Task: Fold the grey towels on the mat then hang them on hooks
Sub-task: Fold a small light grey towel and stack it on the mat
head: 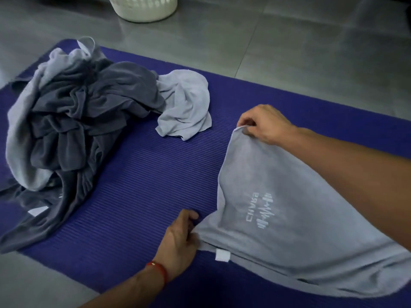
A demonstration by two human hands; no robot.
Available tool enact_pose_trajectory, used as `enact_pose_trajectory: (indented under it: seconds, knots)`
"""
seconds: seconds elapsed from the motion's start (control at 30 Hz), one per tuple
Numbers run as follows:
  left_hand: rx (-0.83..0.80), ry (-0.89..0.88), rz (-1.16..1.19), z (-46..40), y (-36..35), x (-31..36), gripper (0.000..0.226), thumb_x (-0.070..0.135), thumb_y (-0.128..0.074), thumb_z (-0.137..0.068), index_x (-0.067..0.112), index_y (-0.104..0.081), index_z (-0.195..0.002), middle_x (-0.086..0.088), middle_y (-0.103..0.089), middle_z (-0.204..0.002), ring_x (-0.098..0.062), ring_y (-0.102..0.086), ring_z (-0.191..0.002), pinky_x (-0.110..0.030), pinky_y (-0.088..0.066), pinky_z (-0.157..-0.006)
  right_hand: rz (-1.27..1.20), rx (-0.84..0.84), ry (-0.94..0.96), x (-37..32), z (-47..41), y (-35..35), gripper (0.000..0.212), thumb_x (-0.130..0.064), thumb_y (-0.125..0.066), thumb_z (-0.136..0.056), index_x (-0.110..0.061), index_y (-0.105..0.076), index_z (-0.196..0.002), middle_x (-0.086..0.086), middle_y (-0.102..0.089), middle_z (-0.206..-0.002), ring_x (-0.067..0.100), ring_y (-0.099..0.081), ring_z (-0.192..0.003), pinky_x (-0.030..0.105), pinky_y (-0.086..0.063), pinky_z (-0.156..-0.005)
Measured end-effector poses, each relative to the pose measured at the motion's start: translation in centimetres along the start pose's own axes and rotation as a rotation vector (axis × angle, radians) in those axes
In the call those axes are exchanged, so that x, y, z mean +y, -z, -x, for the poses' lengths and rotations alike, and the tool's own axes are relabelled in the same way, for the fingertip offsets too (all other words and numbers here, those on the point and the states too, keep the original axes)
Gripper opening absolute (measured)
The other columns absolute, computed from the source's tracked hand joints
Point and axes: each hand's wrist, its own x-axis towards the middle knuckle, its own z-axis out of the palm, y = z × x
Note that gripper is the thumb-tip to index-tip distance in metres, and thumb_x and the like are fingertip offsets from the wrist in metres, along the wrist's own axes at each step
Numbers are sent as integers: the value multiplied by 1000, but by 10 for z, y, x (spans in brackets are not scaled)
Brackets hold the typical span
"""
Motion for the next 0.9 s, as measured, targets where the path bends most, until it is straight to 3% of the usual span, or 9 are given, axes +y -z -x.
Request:
enact_pose_trajectory:
  seconds: [0.23,0.33,0.4,0.5,0.57,0.63,0.7,0.8,0.9]
  knots:
    - [190,103,39,0,51,-21,42,-3,-63,-90,35,-53,-105,1,-62,-85,-18,-66,-72,-34,-55,-69,-122,303,-179,-3,-62,-28,11,-26,-68,-94,-21,-77,-99,5,-75,-97,30,-67,-95,39,-54,-82]
    - [253,99,4,-4,64,-23,39,-5,-63,-89,29,-54,-107,0,-64,-85,-21,-67,-72,-34,-56,-69,-243,293,-154,-5,-75,-48,10,-18,-68,-94,-15,-78,-96,4,-76,-94,24,-69,-92,33,-52,-81]
    - [303,93,-29,-12,69,-24,36,-7,-62,-89,23,-55,-108,-1,-65,-83,-19,-66,-72,-31,-55,-68,-310,224,-184,-1,-75,-59,21,-18,-64,-97,-16,-74,-115,5,-73,-117,23,-66,-111,35,-51,-96]
    - [276,142,-48,-24,65,-26,31,-7,-59,-89,20,-56,-104,0,-64,-82,-15,-63,-73,-20,-50,-64,-268,-27,-126,5,-54,-74,60,-19,-57,-100,-23,-38,-156,8,-27,-166,24,-29,-151,38,-24,-123]
    - [229,136,-102,-28,58,-31,29,-7,-58,-86,20,-57,-97,2,-63,-86,-12,-61,-77,-14,-44,-62,-242,-28,-47,12,-27,-84,61,-14,-55,-100,-19,-34,-157,10,-22,-167,24,-26,-152,38,-23,-124]
    - [215,98,-176,-27,52,-38,27,-6,-61,-83,19,-56,-89,2,-61,-87,-17,-60,-80,-24,-47,-67,-177,-18,36,19,21,-92,55,-12,-51,-99,-15,-39,-152,8,-28,-163,24,-32,-149,36,-27,-122]
    - [249,-43,-340,-23,49,-43,22,-2,-66,-82,16,-55,-85,-2,-56,-86,-25,-55,-73,-39,-48,-64,-57,-19,114,29,79,-96,51,-13,-48,-97,-17,-42,-147,5,-34,-158,28,-45,-138,40,-38,-114]
    - [272,-412,-709,-16,33,-28,16,4,-61,-79,13,-58,-92,-8,-50,-89,-31,-48,-72,-41,-41,-58,134,-24,208,51,179,-91,40,-16,-50,-94,-16,-51,-135,4,-48,-139,29,-57,-112,44,-49,-95]
    - [67,-825,-760,-7,-16,13,20,21,-50,-82,18,-61,-98,-4,-55,-95,-29,-53,-78,-40,-43,-64,290,-97,125,83,282,-76,38,-19,-58,-89,-20,-56,-127,0,-55,-123,22,-57,-100,38,-51,-88]
